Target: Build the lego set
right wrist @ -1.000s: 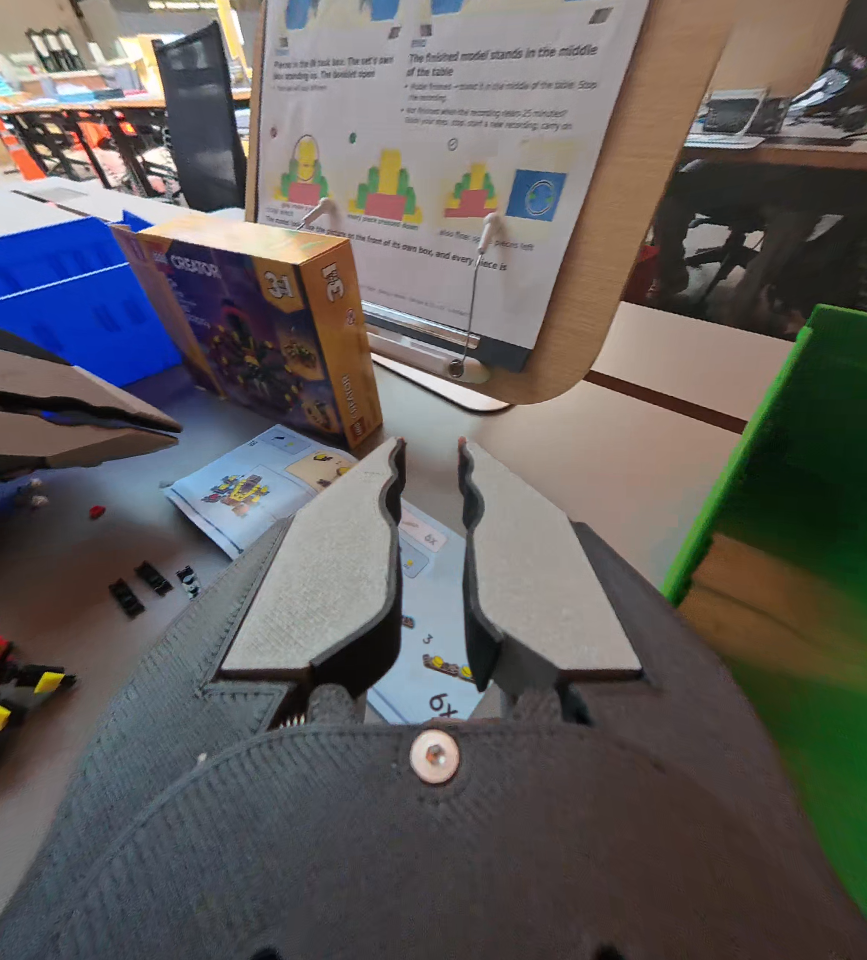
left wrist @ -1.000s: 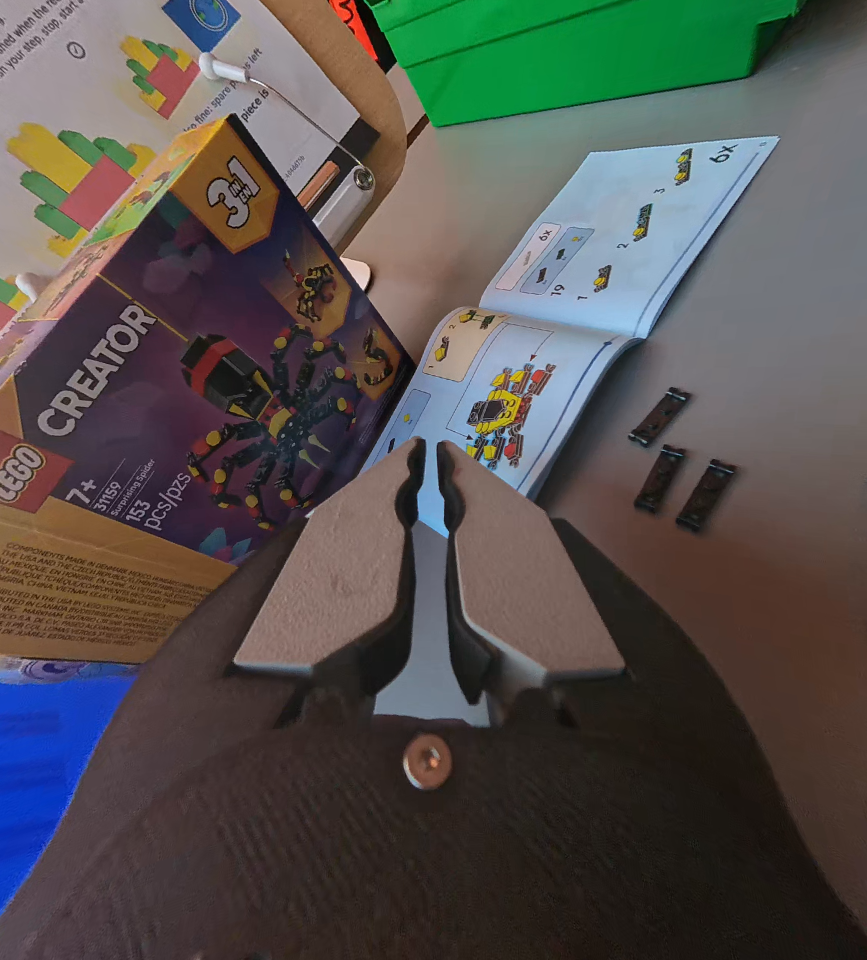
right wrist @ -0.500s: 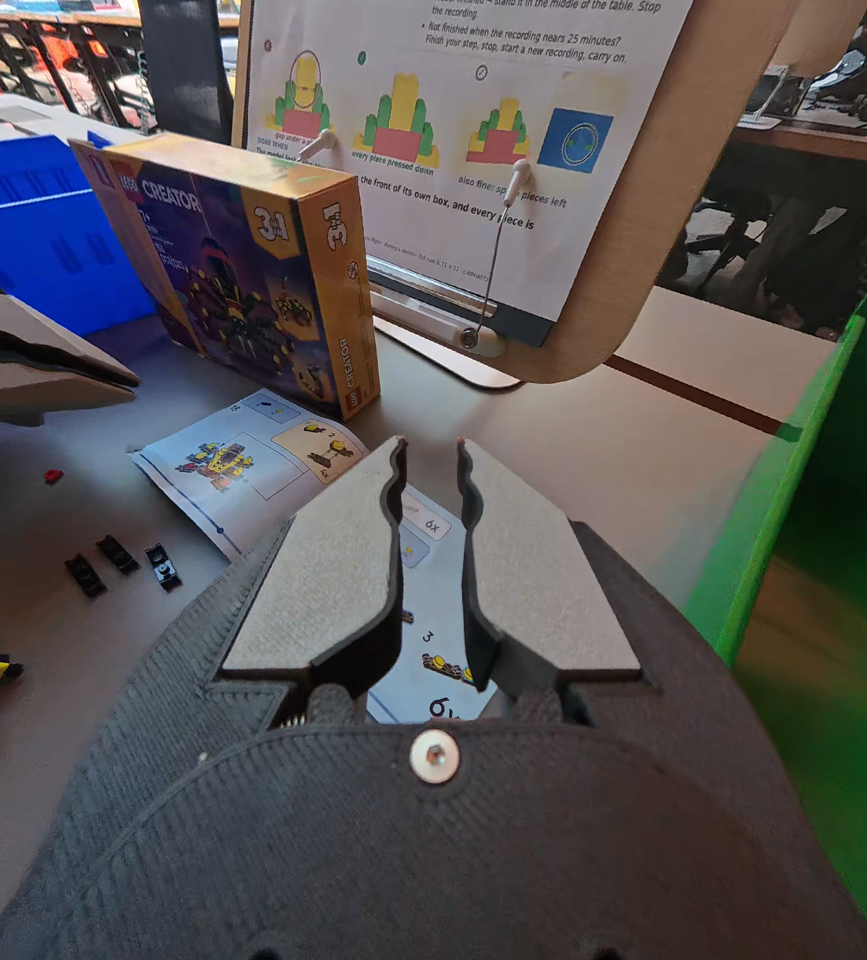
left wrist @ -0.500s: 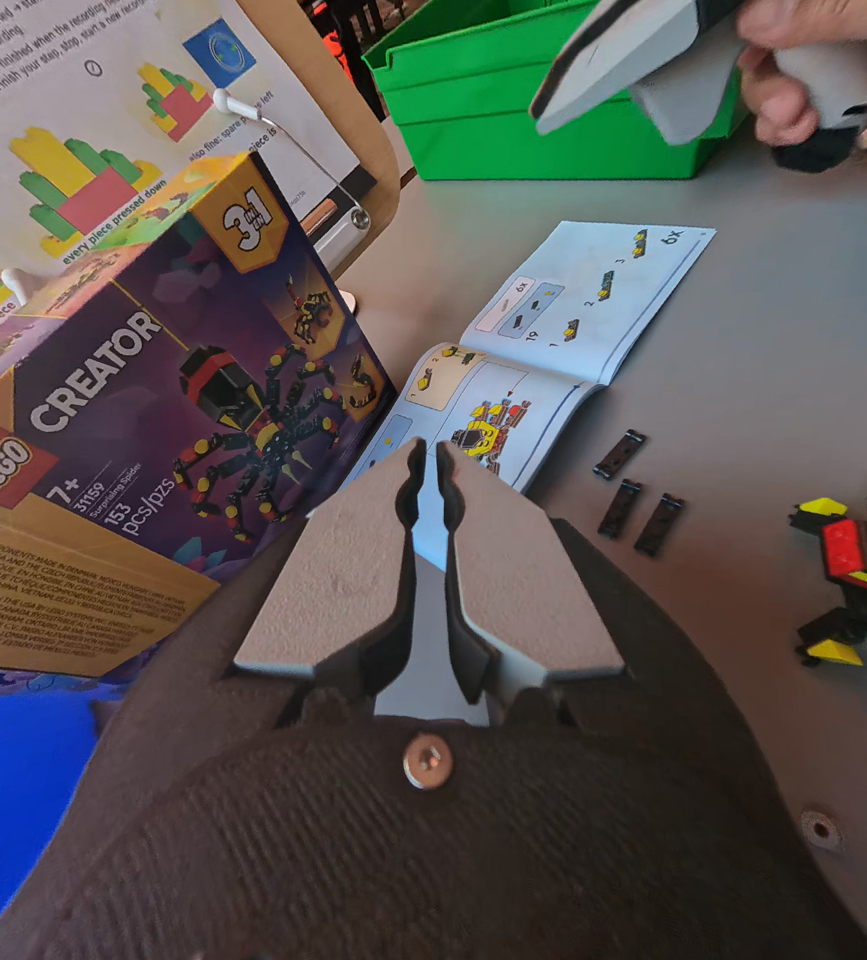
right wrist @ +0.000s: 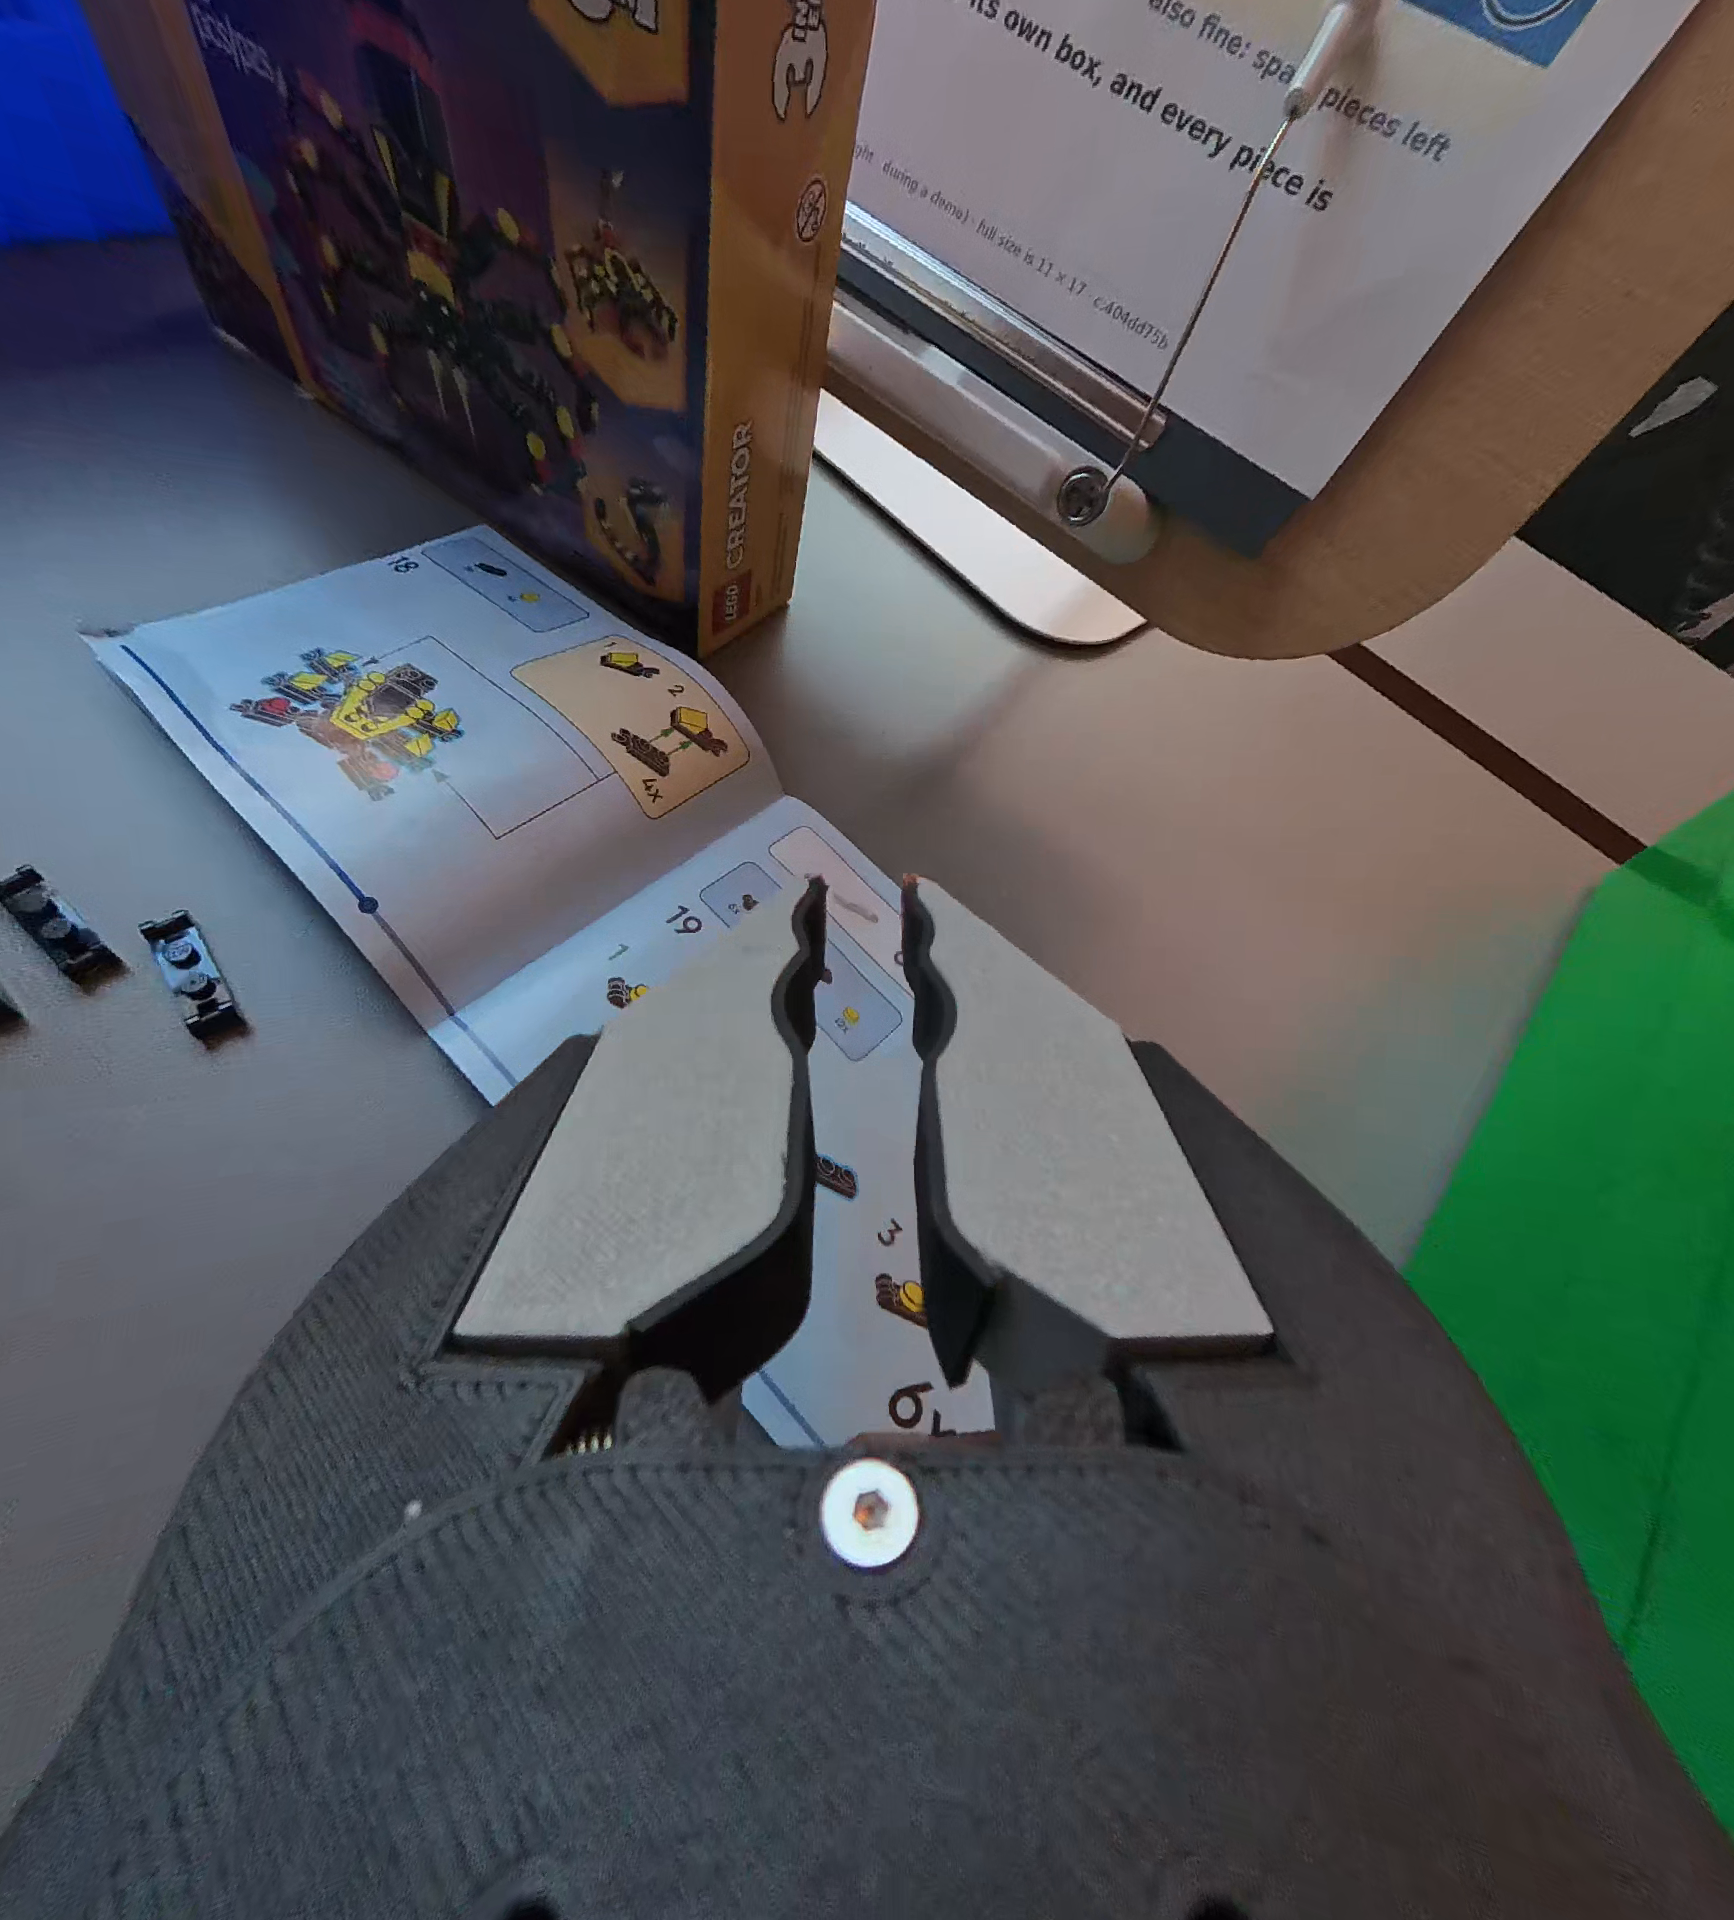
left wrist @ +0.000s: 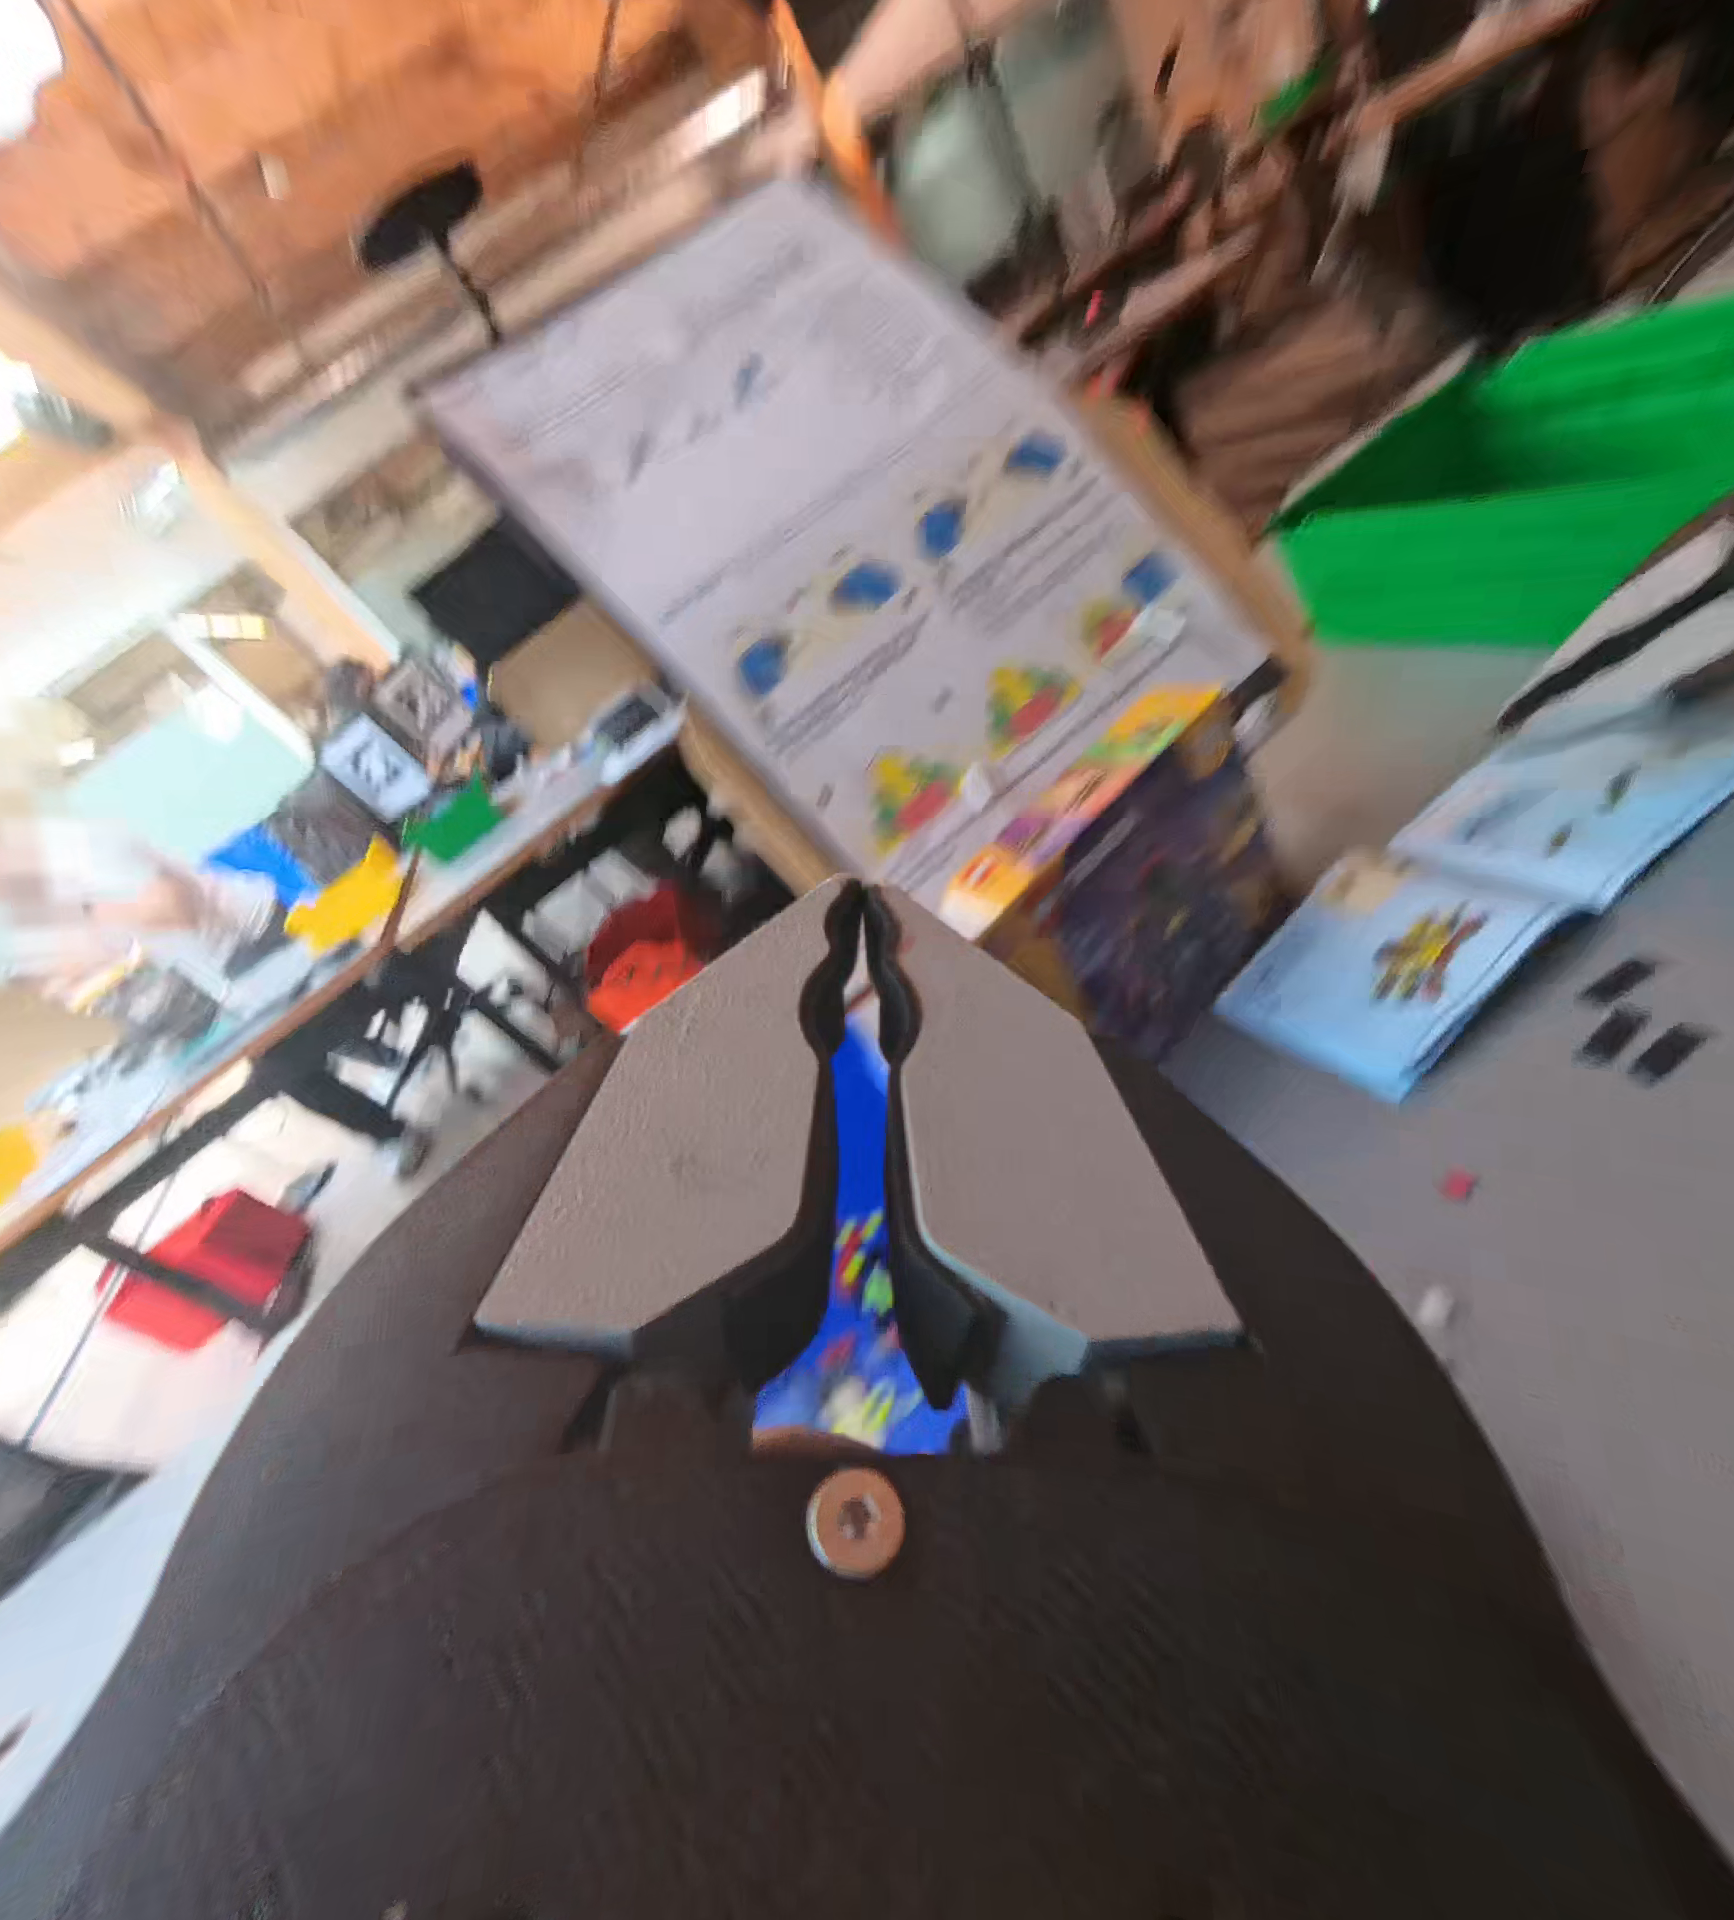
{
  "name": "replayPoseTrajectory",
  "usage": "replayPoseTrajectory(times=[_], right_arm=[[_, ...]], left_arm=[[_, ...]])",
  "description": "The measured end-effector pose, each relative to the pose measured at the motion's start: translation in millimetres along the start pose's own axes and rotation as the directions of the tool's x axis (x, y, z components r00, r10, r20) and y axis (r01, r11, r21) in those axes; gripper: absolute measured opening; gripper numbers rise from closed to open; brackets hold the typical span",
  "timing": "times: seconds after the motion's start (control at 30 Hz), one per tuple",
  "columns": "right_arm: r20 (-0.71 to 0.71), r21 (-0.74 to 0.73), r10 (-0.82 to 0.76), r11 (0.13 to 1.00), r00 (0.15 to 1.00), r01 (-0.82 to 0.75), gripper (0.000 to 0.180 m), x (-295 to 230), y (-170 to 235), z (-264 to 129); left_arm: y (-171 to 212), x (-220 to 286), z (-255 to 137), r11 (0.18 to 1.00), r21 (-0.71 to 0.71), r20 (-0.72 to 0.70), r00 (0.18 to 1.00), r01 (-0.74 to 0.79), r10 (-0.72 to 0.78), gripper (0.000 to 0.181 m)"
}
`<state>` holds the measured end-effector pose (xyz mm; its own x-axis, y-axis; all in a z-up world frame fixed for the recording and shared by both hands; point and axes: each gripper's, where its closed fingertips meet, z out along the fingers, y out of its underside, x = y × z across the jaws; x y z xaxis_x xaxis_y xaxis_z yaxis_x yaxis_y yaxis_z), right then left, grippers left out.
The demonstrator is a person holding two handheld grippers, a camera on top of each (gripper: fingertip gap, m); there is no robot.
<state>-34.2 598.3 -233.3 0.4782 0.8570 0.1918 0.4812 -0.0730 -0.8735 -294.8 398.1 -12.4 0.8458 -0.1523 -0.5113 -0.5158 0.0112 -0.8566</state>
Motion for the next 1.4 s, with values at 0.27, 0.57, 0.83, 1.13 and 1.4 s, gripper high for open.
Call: replayPoseTrajectory(times=[0.27,0.57,0.83,1.13,1.4], right_arm=[[0.046,0.007,0.011,1.000,0.999,-0.012,0.011,-7.4,-4.0,6.4],[0.037,0.031,0.012,0.999,0.999,-0.013,0.011,-6.1,-6.7,3.5],[0.036,0.039,0.005,0.999,0.999,-0.006,0.010,-8.2,-7.8,1.5],[0.047,0.039,-0.015,0.999,0.999,0.013,0.008,-13.5,-9.0,1.3],[0.048,0.053,-0.018,0.998,0.999,0.016,0.007,-14.9,-11.7,-0.5]], left_arm=[[216.4,-22.7,-65.4,0.616,-0.783,-0.373,0.855,-0.082,-0.361,0.015],[258.0,36.7,-78.3,0.382,-0.910,-0.392,0.644,-0.164,-0.657,0.028],[259.1,62.0,-66.8,0.319,-0.932,-0.352,0.625,-0.170,-0.697,0.025],[262.2,69.2,-68.8,0.221,-0.970,-0.240,0.575,-0.104,-0.782,0.006],[252.5,37.0,-60.5,0.323,-0.942,-0.284,0.727,-0.091,-0.625,0.006]])
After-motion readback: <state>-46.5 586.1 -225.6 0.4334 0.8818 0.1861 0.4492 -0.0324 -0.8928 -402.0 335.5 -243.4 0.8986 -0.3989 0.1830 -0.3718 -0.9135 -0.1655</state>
